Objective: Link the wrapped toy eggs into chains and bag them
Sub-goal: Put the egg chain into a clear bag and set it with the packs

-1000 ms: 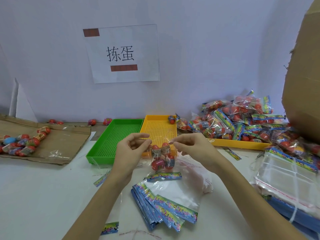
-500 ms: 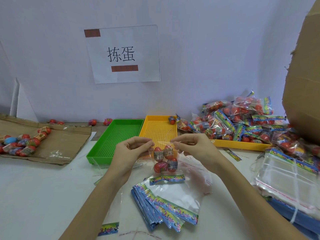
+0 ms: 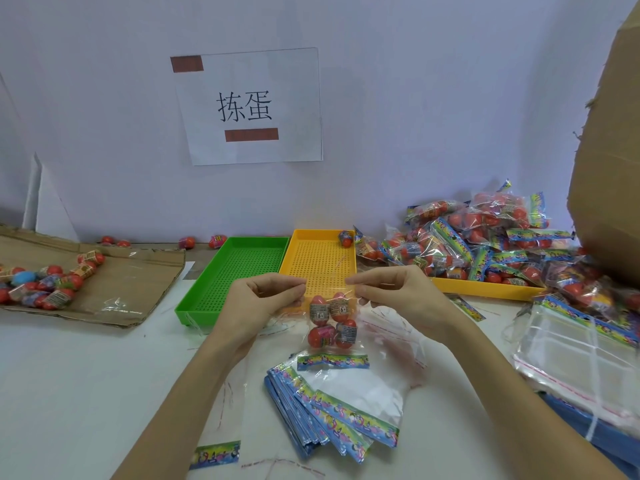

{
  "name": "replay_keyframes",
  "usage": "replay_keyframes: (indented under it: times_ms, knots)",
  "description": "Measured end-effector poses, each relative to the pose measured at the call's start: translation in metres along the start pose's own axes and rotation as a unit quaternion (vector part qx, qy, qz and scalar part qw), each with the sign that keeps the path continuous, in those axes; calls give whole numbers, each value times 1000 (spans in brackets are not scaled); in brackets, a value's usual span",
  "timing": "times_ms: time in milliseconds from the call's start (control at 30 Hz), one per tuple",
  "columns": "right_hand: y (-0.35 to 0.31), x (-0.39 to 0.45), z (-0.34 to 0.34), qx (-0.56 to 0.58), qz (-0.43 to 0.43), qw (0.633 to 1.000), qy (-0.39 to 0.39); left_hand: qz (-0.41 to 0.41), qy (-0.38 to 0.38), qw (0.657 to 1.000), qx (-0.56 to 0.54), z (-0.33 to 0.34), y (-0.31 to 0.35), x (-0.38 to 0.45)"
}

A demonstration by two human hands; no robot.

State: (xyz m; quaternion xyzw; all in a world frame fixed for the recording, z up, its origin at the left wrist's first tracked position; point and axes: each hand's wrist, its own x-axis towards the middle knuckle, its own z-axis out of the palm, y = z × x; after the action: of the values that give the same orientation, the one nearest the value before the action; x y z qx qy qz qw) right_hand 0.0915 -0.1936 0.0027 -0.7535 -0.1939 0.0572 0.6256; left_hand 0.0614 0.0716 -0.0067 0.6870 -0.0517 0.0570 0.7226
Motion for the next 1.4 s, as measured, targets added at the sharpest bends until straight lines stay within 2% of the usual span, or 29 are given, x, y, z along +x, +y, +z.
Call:
replay_keyframes:
  times_ms: [200,600,800,867,1000,1033,1133,1200,1267,1333,1400]
  knots:
    - [2,0,-3,23,-14,1000,-7,43,-27,997,63,-5,1,-1]
    - [-3,0,-4,-67,-15,998,-12,151,-44,967,199,-6,6,-4]
    - [-9,-1,-2,-114,-25,993,2,137,-49,966,215,-5,6,-3]
    - [-12,-1,1,-107,-28,994,9,127,-34,971,202,-4,6,-3]
    - [-19,-2,11,-84,-42,996,-3,170,21,953,248,2,5,-4]
    - [-21,-3,15,-88,-52,995,-10,169,13,954,248,4,5,-5]
    - [-24,-2,26,-102,-87,991,-27,108,-87,965,222,11,3,-7]
    - [-24,-1,29,-94,-96,991,-25,87,-113,968,207,14,1,-6]
    - [-22,1,30,-71,-91,993,-4,77,-79,981,161,15,0,-6]
    - [-19,1,27,-37,-63,997,20,60,-10,991,120,12,0,-3]
    - [-17,1,25,-49,-27,998,3,36,49,995,79,12,-2,-1]
